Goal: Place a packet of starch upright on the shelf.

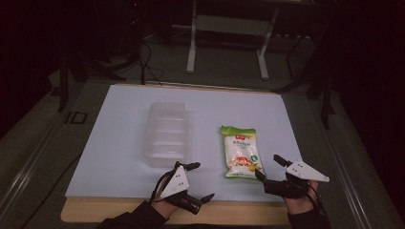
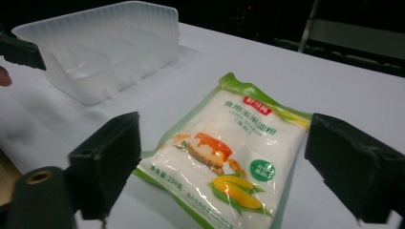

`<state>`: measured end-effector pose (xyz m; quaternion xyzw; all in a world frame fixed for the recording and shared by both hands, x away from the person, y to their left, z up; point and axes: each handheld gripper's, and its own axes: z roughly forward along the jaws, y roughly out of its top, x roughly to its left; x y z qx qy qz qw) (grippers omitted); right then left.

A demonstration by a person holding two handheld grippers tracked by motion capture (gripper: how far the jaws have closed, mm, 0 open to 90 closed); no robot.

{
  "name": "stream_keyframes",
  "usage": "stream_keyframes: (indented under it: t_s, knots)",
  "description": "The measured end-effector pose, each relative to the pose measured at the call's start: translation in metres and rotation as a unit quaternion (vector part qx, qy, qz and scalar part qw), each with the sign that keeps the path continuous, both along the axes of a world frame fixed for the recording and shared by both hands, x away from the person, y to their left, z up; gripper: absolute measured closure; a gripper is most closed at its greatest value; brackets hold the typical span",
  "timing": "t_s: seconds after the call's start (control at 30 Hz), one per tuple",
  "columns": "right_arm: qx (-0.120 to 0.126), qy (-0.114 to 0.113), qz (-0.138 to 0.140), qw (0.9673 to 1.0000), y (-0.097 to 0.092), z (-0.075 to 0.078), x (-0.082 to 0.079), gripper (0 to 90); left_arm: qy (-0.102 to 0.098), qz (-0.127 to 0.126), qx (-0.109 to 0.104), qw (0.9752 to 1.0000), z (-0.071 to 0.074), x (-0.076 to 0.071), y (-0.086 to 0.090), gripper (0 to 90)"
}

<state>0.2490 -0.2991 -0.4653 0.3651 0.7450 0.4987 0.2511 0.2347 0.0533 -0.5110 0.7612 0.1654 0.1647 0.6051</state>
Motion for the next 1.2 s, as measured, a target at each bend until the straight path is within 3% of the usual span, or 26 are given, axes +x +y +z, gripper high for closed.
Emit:
stream_keyframes:
  t_s: [0.2,0.37,0.5,0.63,0.77,0.93,1.07,1.2]
  knots:
    - [-0.005,0.009,0.013,0.9999,0.002,0.000,0.000,13.2,-0.005,-0.010,-0.002,0.9999,0.003,-0.001,0.002,0.0]
    - [-0.023,0.047,0.036,0.9980,0.010,-0.003,0.002,20.7,-0.001,-0.009,-0.004,1.0000,0.003,-0.002,0.008,0.0]
    - [-0.030,0.063,0.051,0.9963,0.016,-0.004,0.001,18.5,-0.011,-0.006,0.003,0.9999,0.005,-0.003,0.012,0.0]
    - [-0.048,0.042,0.057,0.9963,0.021,0.002,-0.001,11.8,-0.009,-0.007,-0.001,0.9999,0.006,-0.002,0.012,0.0]
    - [-0.037,0.039,0.069,0.9962,0.022,0.012,-0.003,10.9,-0.009,-0.010,0.003,0.9999,0.006,-0.003,0.012,0.0]
    - [-0.032,0.011,0.078,0.9964,0.021,0.027,-0.002,10.9,-0.018,-0.023,0.016,0.9994,0.011,-0.006,0.013,0.0]
    - [-0.024,0.021,0.081,0.9962,0.021,0.041,0.000,10.9,-0.011,-0.024,0.002,0.9996,0.012,-0.006,0.015,0.0]
    - [-0.009,0.018,0.091,0.9956,0.019,0.055,0.008,11.0,-0.005,-0.026,0.009,0.9996,0.009,-0.004,0.013,0.0]
